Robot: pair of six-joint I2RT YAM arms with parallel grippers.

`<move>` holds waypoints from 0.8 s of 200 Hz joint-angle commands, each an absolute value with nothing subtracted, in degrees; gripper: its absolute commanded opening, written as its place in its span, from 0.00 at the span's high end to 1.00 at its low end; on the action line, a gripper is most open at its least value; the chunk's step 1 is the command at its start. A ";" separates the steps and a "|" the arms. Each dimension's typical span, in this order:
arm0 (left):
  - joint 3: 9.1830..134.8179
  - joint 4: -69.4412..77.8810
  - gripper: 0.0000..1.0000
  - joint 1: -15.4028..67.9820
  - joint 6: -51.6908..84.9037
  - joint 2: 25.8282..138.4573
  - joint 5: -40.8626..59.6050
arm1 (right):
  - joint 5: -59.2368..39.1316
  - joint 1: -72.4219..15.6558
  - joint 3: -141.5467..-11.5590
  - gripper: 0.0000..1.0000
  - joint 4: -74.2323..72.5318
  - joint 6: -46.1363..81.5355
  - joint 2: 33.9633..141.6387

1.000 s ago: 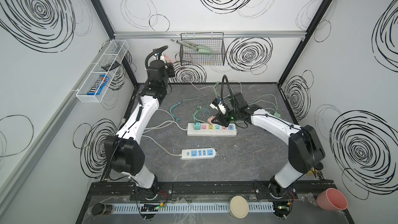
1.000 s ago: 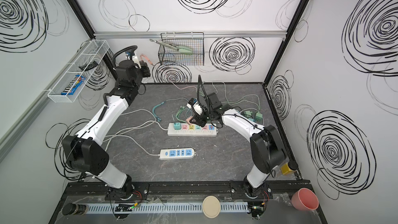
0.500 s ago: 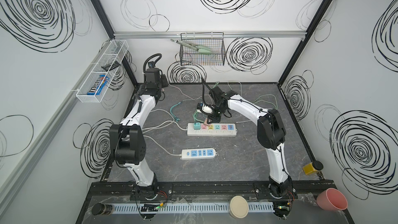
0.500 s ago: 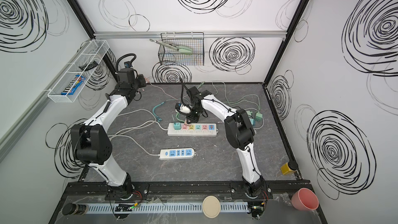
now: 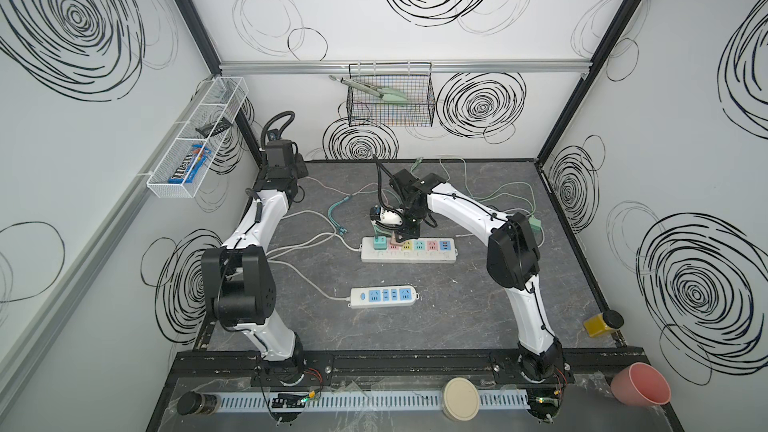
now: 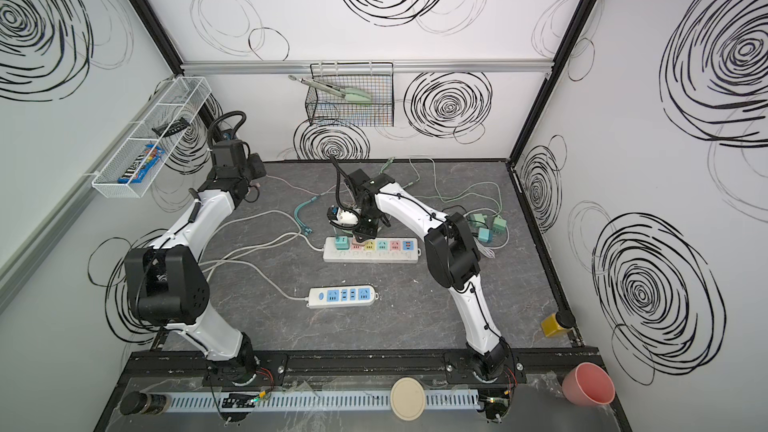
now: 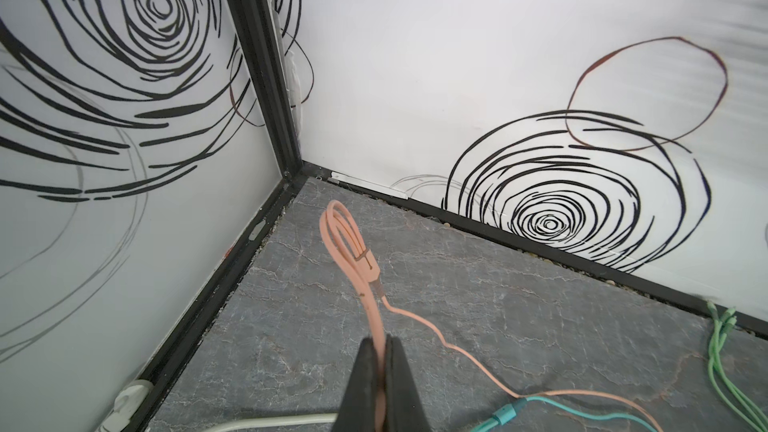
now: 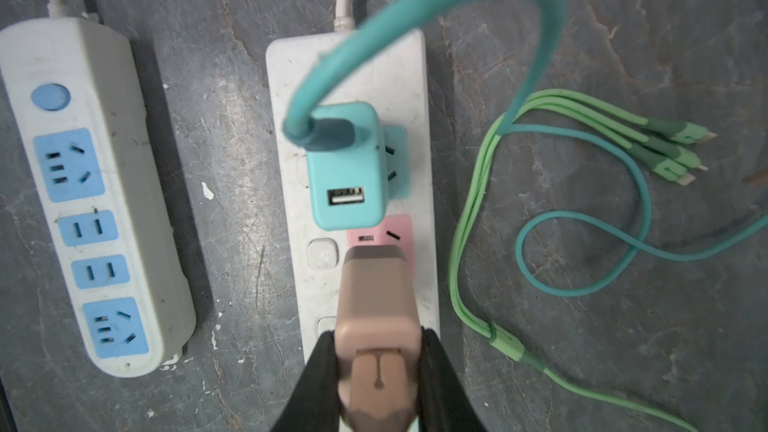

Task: Insert the plug
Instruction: 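Lower and press the peach charger into the pink socket with the right gripper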

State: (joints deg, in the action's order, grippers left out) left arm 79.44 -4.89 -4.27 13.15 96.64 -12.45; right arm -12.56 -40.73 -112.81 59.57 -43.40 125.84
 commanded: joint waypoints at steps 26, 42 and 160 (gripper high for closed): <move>79.80 -4.04 1.00 -4.22 12.50 95.30 -11.69 | -10.61 -42.55 -115.05 1.00 62.90 -45.97 126.90; 79.89 -4.12 1.00 -4.22 12.46 95.43 -11.51 | -9.58 -42.78 -115.30 1.00 63.00 -45.97 127.22; 80.51 -5.07 1.00 -3.53 11.91 96.90 -10.64 | -3.36 -44.58 -112.74 1.00 61.17 -44.83 129.39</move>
